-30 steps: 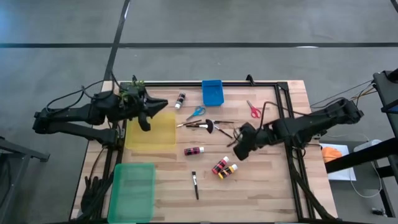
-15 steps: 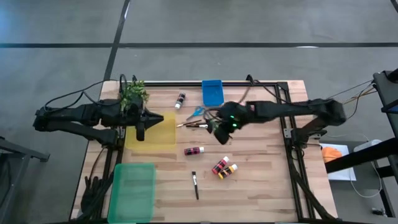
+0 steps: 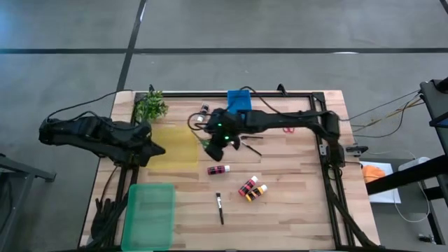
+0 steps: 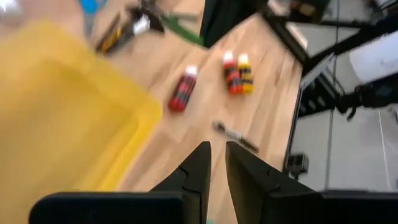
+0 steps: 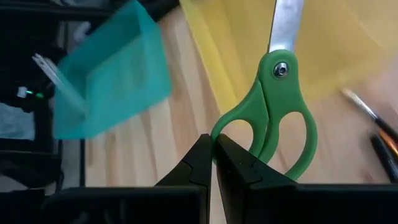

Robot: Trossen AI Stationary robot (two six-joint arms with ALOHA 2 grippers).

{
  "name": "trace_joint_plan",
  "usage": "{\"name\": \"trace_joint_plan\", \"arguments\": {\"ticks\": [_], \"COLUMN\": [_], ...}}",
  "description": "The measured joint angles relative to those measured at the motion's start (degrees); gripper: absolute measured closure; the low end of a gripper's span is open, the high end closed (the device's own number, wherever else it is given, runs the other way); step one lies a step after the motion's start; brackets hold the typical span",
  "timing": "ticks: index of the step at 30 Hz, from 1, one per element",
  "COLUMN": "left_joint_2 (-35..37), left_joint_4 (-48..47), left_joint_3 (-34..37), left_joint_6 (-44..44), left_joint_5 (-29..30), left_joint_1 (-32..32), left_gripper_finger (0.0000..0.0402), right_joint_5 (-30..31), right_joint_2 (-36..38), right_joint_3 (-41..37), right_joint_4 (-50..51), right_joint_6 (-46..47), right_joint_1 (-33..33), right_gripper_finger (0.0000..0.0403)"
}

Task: Pick & Place Paint Supplies
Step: Put the green scissors into the yellow bin

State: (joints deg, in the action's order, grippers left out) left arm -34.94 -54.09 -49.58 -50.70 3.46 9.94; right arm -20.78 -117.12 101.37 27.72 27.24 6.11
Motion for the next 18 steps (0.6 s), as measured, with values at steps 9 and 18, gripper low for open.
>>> {"name": "trace_joint_plan", "arguments": {"ticks": [9,18], "left_joint_2": [-0.04,-0.09], "left_joint_4": [-4.51,-4.67], "left_joint_3": [0.00,0.00], "left_joint_6": [-0.52,-0.32], "left_joint_5": [-3.47,-3.56], "left_joint_1": [0.37,0.52], "left_gripper_finger": [0.0341,0.0341], "right_joint_5": [-3.70,-5.36], "right_joint_2": [-14.02,-25.62], "right_joint_3": [19.44,33.77], "right_joint_4": [2.49,9.50], "right_joint_6": [-2.03,-5.29], "right_joint_1": [0.31,0.26], "right_gripper_finger": [0.0392,0.0392]}}
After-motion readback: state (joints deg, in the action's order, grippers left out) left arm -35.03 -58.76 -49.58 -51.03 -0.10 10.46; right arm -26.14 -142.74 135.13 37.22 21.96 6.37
